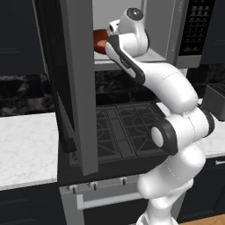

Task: Open the microwave, place the bowl with waffle inside the microwave, then close the microwave door and turn it on.

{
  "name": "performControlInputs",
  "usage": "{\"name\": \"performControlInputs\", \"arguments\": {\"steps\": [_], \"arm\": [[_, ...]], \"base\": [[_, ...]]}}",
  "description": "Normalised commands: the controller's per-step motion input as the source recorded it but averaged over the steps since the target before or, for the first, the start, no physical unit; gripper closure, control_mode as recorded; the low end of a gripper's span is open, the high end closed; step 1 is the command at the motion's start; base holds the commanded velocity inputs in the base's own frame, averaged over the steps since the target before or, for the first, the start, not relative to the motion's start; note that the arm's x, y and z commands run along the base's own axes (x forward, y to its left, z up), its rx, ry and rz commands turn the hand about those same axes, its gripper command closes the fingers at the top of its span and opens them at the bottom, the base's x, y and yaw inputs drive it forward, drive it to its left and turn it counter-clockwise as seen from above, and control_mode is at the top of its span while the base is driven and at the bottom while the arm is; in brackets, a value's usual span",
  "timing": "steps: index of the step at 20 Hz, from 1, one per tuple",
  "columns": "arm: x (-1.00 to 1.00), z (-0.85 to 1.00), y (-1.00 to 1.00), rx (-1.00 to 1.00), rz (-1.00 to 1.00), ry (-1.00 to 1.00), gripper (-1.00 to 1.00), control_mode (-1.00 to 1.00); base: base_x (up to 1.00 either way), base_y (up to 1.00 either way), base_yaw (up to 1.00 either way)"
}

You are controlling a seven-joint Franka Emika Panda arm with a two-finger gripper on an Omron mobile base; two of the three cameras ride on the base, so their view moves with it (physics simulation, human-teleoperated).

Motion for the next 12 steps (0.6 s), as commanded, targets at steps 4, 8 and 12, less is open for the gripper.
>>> {"name": "performControlInputs", "arguments": {"steps": [4, 8, 12], "arm": [[0.5, 0.0, 0.13, -0.02, 0.0, 0.03, -1.0, -1.0], [0.28, 0.0, 0.09, -0.03, 0.0, 0.03, -1.0, -1.0], [0.06, 0.0, 0.1, -0.05, 0.0, 0.0, -1.0, -1.0]], "base": [[0.0, 0.0, 0.0], [0.0, 0.0, 0.0], [0.0, 0.0, 0.0]]}}
